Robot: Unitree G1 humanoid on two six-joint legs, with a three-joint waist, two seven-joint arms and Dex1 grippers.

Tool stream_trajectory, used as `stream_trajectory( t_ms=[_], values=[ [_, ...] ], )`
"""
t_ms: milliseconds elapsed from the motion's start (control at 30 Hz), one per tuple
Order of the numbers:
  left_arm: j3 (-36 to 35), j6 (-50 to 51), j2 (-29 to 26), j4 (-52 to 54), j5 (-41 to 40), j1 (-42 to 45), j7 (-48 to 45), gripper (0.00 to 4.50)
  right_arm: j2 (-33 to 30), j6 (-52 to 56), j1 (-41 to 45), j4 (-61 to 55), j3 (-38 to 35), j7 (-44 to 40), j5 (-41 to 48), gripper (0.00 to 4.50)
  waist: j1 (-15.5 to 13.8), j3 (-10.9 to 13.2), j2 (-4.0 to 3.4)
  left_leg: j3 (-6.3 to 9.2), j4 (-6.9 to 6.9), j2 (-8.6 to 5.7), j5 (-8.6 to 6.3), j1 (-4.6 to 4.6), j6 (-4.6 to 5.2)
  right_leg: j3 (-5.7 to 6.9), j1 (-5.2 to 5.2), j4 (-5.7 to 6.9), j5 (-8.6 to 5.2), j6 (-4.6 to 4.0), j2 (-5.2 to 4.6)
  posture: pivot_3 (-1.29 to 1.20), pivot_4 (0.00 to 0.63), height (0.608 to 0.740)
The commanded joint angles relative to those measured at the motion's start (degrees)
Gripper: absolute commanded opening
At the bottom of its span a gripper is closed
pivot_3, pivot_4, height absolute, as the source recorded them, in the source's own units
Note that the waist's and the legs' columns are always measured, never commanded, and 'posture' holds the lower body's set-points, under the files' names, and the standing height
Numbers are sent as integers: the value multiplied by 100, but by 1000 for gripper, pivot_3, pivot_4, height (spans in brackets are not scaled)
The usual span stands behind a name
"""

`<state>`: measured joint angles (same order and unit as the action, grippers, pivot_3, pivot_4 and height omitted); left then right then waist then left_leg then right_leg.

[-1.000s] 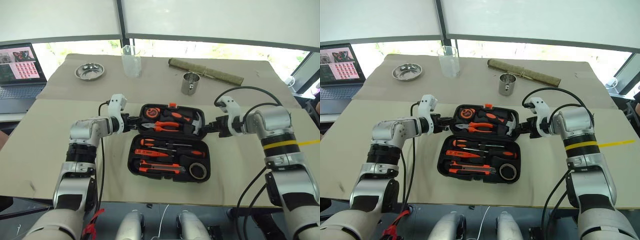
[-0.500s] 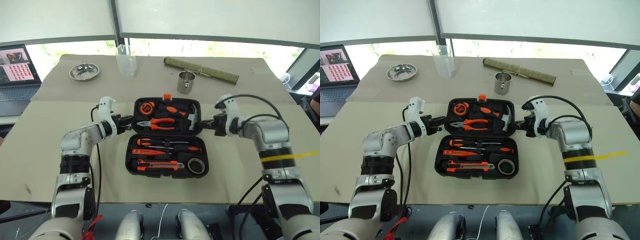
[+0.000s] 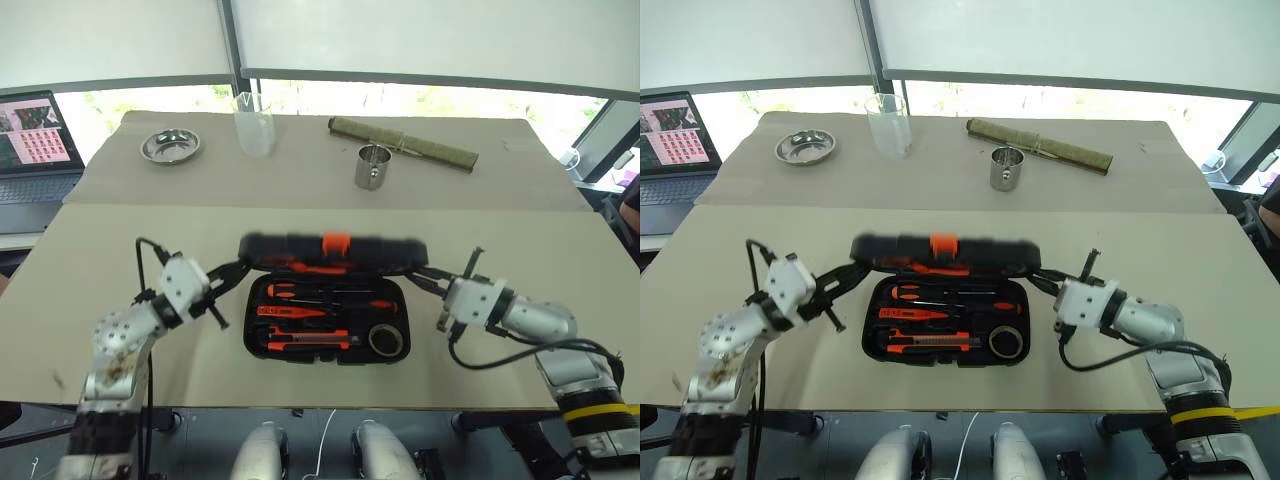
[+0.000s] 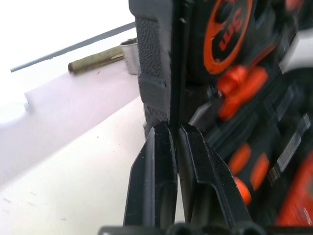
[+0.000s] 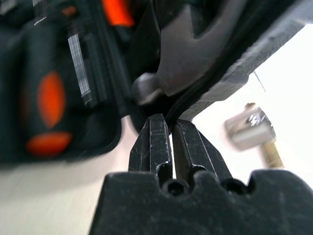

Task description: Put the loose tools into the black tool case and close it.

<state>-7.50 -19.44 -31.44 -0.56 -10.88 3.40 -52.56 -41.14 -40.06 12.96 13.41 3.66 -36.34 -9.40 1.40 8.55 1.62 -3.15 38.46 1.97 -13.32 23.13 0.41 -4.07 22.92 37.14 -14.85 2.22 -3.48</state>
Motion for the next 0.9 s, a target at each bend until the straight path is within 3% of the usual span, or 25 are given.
stream_trajectory(
  t_ms=[33,200,300,333,433,567,633,767,900],
  values=[
    [-98,-7,-278,-200,-41,-376,-123,1086,-288,-84,-247,437,-126,-160,199,1119,-19,2,6,-4,-14,3,0,-34,0,1,-41,-16,-1,-1,0,0,150,740],
    [-261,408,-573,-478,-389,-242,-226,2909,-635,-174,-474,227,-302,-398,681,2770,-46,7,11,-4,-17,14,-1,-46,4,3,-52,-25,-4,-2,-3,0,150,740],
    [-251,689,-750,-712,-601,49,-494,2909,-793,221,-749,-102,-507,-613,1226,2770,-52,7,11,-2,-16,16,-1,-48,4,6,-54,-19,-4,-2,4,0,150,740],
    [-184,753,-802,-767,-637,186,-614,2971,-886,488,-926,-323,-562,-824,1565,2564,-55,7,12,-1,-17,15,-1,-48,4,6,-54,-16,-4,-3,4,0,150,740],
    [44,1101,-847,-966,-631,762,-774,2174,-1313,1174,-1747,-1202,-688,-1557,2478,1652,-102,7,11,1,-19,14,-3,-45,6,8,-55,-20,-5,-2,1,0,150,740],
    [420,1444,-731,-1346,-394,1506,-867,577,-1734,1967,-2675,-2292,-604,-2157,2893,249,-106,8,20,5,-16,9,-3,-36,8,12,-55,-25,-6,2,1,0,150,740],
    [652,1590,-665,-1607,-227,1824,-887,64,-1757,2328,-2921,-2702,-441,-2240,2866,0,-79,7,21,5,-15,6,-4,-37,8,10,-56,-25,-5,2,2,0,150,740],
    [1048,1705,-493,-2100,53,2360,-982,64,-1629,3171,-2999,-3268,36,-2231,2608,0,-31,9,31,6,-15,4,-3,-37,8,9,-52,-24,-6,3,12,0,150,740],
    [1356,1933,-452,-2401,237,2630,-1234,64,-1207,3747,-2527,-3323,495,-1975,2111,0,-20,7,46,6,-12,2,-3,-28,7,10,-43,-23,-6,3,16,0,150,740]
  ],
)
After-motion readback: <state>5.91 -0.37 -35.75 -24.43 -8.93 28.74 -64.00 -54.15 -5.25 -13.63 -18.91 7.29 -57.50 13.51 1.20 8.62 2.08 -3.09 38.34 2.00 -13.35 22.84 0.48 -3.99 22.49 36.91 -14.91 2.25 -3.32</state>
